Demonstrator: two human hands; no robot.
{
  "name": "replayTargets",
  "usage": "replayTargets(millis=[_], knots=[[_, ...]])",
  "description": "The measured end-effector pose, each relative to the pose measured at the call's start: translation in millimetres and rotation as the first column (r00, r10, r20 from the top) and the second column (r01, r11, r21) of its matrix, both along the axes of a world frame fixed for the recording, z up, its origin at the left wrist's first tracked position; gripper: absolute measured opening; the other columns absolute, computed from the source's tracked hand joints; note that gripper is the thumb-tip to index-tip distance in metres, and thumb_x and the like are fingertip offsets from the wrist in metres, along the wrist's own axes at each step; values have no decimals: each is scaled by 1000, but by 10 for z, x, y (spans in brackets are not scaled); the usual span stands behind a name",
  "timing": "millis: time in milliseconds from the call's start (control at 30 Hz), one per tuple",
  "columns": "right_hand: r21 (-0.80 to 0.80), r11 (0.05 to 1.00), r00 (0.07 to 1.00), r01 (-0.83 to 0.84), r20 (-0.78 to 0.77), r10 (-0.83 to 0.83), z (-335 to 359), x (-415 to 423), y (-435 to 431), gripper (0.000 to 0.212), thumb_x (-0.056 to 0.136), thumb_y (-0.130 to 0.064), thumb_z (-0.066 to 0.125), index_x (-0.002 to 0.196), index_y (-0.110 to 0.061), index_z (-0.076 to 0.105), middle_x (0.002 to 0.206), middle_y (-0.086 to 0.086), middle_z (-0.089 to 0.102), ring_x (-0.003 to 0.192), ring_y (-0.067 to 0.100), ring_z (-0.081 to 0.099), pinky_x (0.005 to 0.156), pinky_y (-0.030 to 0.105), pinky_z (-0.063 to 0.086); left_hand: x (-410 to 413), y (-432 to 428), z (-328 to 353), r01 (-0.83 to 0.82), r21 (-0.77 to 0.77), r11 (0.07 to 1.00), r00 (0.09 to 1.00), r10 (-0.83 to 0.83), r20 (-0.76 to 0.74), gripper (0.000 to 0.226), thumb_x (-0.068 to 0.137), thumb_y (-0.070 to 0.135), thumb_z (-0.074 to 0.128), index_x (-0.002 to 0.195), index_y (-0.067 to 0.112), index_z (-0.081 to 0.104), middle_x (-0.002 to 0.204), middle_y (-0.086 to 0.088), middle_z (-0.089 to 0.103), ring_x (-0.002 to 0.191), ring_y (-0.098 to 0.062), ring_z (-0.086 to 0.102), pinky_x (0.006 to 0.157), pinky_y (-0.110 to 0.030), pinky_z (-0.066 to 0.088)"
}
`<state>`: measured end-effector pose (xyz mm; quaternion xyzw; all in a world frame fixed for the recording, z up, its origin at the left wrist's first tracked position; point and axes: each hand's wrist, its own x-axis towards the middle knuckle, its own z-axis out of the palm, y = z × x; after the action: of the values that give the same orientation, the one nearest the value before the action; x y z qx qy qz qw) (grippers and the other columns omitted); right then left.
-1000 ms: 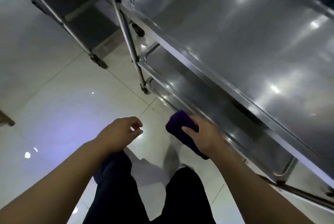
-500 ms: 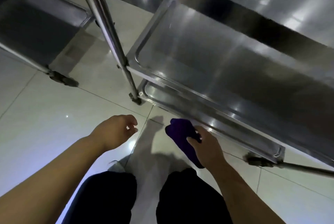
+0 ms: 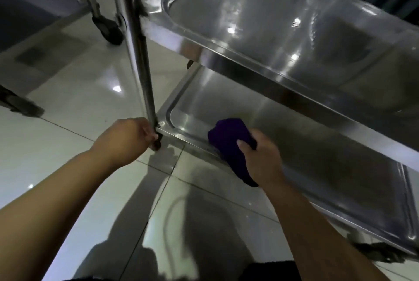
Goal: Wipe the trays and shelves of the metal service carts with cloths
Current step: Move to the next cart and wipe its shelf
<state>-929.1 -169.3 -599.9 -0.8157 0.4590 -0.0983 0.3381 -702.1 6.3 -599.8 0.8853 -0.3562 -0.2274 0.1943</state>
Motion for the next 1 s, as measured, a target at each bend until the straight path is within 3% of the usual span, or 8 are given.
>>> replayTargets(millis=[100, 200, 367, 467, 600, 767, 867, 1000], knots=[[-228, 972, 995, 57, 95, -36, -36, 251, -102, 36, 93, -28, 55, 128, -18, 54, 116, 9, 60, 103, 26, 58, 86, 35, 47, 249, -78, -133, -68, 7, 998, 992, 67, 112, 32, 84, 49, 59, 103, 22, 58, 101, -5, 66, 86, -23, 58, 71, -32, 46], [-485, 874, 1000, 23, 2, -26, -66, 506, -101, 44, 93, -31, 54, 135, -20, 47, 118, 13, 55, 104, 29, 55, 87, 45, 48, 366, -147, -163, -127, -110, 986, 973, 145, 178, 60, 82, 54, 59, 127, 16, 45, 109, -8, 65, 97, -27, 59, 73, -32, 42], [-278, 881, 900, -383, -329, 287, -590, 896, -6, 57, 94, -45, 48, 146, -28, 30, 134, 11, 44, 121, 26, 42, 98, 42, 41, 289, -298, -391, -138, -378, 915, 982, 176, 68, 66, 80, 42, 67, 132, 18, 34, 125, -11, 51, 100, -24, 57, 79, -36, 47], [-324, 819, 834, -474, -465, 298, -850, 991, -146, 64, 91, -55, 47, 147, -37, 22, 143, 11, 34, 126, 30, 33, 101, 43, 36, 345, -331, -519, -123, -470, 874, 979, 184, 86, 60, 82, 36, 65, 131, 23, 33, 128, -9, 49, 109, -24, 55, 83, -36, 45], [-228, 842, 798, -489, -505, 327, -1065, 1029, -343, 63, 89, -69, 28, 145, -50, 7, 157, 4, 11, 138, 34, 17, 110, 50, 19, 399, -344, -648, -91, -534, 841, 985, 156, 77, 48, 86, 35, 60, 123, 30, 30, 121, -6, 58, 96, -21, 59, 76, -32, 44], [-330, 888, 850, -320, -514, 116, -1296, 1428, 12, 58, 93, -64, 14, 145, -46, -3, 156, 11, 11, 132, 41, 22, 107, 55, 16, 422, -343, -737, -77, -587, 806, 987, 144, 69, 43, 86, 37, 59, 116, 38, 28, 103, 12, 49, 82, -9, 52, 67, -24, 42], [-340, 849, 868, -404, -436, 238, -1337, 1746, 246, 58, 92, -64, 18, 143, -49, -5, 155, 9, 11, 127, 40, 22, 105, 56, 16, 446, -347, -764, -79, -590, 804, 989, 138, 55, 43, 85, 40, 59, 116, 38, 29, 101, 16, 46, 83, -5, 51, 60, -12, 34], [-338, 787, 827, -516, -439, 353, -1356, 1713, -59, 56, 91, -63, 23, 140, -56, -3, 155, 2, 14, 128, 38, 25, 104, 52, 18, 455, -323, -770, -78, -595, 800, 992, 124, 37, 45, 83, 40, 59, 118, 36, 31, 101, 15, 47, 78, 2, 49, 61, -8, 32]])
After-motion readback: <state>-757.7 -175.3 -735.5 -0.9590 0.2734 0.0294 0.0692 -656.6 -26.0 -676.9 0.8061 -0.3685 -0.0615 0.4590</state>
